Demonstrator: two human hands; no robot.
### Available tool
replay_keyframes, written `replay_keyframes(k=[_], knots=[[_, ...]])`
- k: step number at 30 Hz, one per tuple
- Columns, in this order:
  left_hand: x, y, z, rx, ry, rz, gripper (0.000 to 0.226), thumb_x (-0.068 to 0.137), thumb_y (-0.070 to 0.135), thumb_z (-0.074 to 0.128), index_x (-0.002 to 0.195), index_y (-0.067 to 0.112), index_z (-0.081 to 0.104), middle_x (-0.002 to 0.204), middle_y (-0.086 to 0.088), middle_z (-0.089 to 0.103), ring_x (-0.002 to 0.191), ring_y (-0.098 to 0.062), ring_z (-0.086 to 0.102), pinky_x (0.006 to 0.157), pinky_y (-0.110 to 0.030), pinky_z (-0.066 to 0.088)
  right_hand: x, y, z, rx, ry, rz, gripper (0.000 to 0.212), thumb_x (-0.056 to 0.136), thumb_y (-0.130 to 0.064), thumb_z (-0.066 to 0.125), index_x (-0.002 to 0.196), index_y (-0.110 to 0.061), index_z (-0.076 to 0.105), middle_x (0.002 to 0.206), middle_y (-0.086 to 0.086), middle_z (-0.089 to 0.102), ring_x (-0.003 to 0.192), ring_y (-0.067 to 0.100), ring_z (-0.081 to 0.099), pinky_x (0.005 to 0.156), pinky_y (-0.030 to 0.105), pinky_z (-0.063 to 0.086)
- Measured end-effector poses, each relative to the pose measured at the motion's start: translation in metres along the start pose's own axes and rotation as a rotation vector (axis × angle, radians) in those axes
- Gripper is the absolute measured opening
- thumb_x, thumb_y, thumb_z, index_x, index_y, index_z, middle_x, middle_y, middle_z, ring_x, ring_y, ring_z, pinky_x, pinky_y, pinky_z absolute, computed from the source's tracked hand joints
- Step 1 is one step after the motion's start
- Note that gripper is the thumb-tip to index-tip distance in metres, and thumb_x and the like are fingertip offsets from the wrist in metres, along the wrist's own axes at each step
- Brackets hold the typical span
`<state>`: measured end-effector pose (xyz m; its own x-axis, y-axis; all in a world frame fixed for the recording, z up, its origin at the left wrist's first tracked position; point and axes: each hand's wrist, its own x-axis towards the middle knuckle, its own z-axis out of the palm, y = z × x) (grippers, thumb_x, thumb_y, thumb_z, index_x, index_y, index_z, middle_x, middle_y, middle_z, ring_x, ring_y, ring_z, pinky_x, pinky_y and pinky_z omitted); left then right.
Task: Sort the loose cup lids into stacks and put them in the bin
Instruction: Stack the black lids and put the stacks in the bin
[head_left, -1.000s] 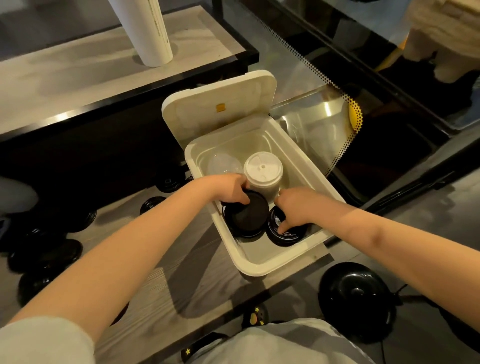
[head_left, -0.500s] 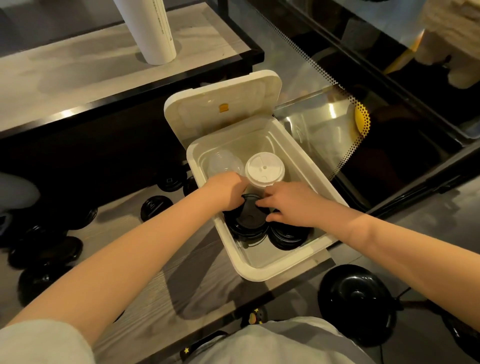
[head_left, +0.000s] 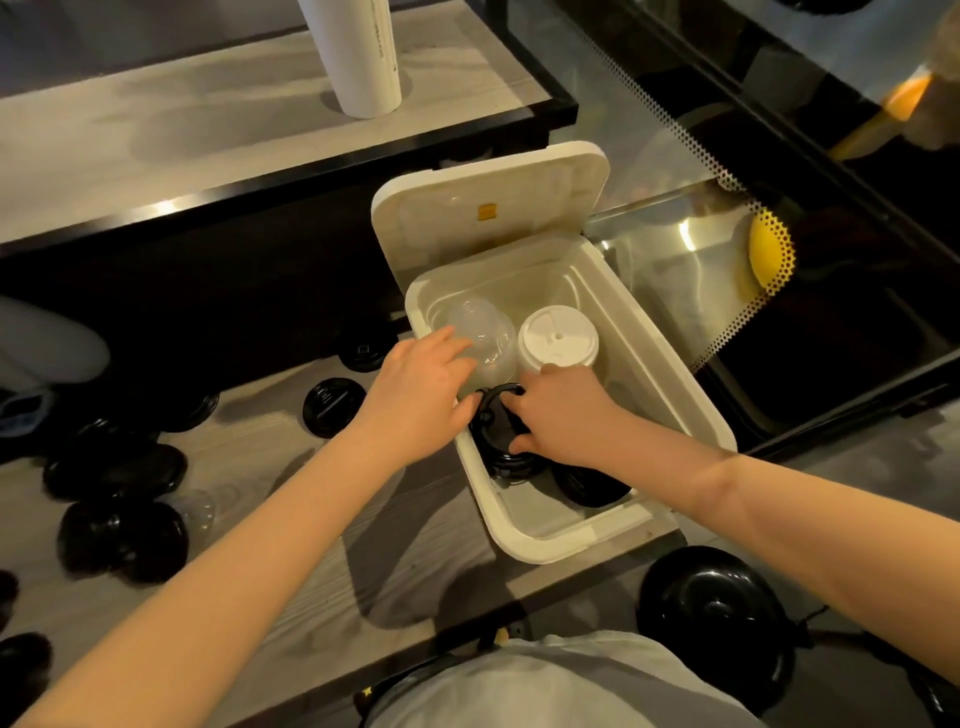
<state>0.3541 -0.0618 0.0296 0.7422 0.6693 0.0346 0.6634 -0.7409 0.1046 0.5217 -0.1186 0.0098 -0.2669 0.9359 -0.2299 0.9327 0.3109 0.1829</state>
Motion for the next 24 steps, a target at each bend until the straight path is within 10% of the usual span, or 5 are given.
replay_keyframes(k=[9, 24], knots=[[-0.015, -0.007, -0.001, -0.112, -0.061, -0.080, 0.048, 0.097, 0.040, 0.041, 0.138, 0.015, 0.045, 0.153, -0.004, 0.029, 0.145, -0.018, 0.014, 0.115, -0.037, 0.019, 0.004, 0.000, -0.007, 0.156, -0.115, 0.087, 0.054, 0.090, -0.051, 0.048, 0.135, -0.023, 0.044, 0.124, 0.005, 0.047, 0.111, 0.027, 0.047, 0.071, 0.035, 0.037], [-0.060, -0.099, -0.022, -0.145, -0.136, -0.428, 0.053, 0.093, 0.037, 0.050, 0.139, 0.013, 0.041, 0.147, -0.006, 0.038, 0.138, -0.025, 0.029, 0.110, -0.045, 0.032, 0.034, -0.047, -0.083, 0.447, 0.320, 0.003, 0.037, 0.093, -0.032, 0.051, 0.126, -0.017, 0.057, 0.120, 0.004, 0.057, 0.115, 0.024, 0.048, 0.088, 0.038, 0.046]])
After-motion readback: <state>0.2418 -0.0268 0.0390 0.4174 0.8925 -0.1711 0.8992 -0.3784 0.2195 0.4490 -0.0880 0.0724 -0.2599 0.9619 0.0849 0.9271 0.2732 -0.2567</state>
